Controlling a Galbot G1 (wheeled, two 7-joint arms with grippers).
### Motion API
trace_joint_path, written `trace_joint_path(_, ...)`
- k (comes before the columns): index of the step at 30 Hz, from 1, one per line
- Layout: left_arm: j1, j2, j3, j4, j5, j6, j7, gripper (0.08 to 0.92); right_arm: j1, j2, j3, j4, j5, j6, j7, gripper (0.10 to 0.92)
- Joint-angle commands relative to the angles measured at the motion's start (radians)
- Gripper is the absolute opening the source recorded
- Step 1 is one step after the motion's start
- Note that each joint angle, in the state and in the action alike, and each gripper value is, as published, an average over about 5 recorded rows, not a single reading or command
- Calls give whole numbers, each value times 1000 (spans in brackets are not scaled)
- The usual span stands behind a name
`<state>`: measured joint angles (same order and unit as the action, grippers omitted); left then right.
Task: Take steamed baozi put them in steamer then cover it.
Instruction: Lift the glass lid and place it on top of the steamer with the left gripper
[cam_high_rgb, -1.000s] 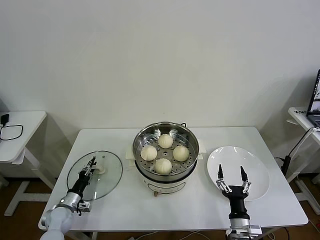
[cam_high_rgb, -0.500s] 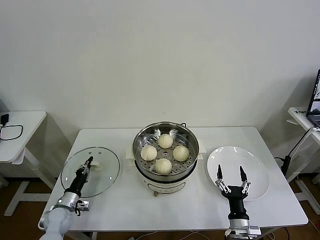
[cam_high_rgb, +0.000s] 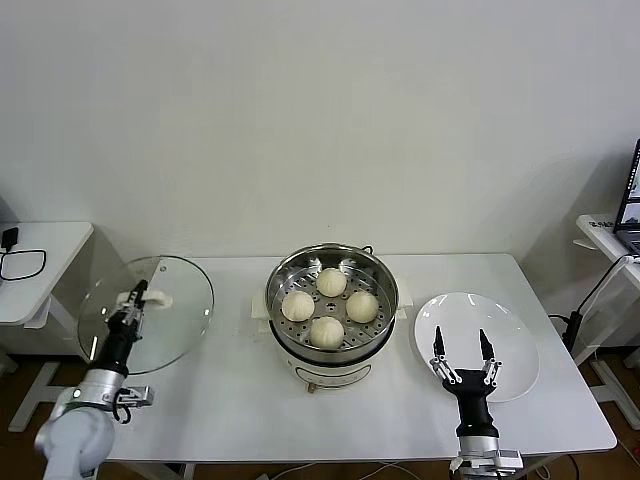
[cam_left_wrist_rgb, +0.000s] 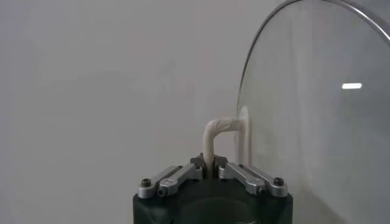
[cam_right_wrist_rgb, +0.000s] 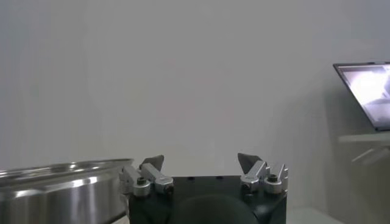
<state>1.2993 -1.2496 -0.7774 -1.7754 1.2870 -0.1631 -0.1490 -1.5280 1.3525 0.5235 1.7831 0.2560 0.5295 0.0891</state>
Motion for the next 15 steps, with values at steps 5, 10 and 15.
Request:
trace_joint_path(5,36,143,338,-470,-189,452,355,190,2,4,1,-8,-2,7,-1,823)
trace_joint_path(10,-43,150,536,-489,-106,548,409,190,4,4,9,-15,-2,12,-1,823)
trace_joint_path(15,-154,125,704,-460,2,607,452,190,10,6,17,-25,-5,13,-2,823)
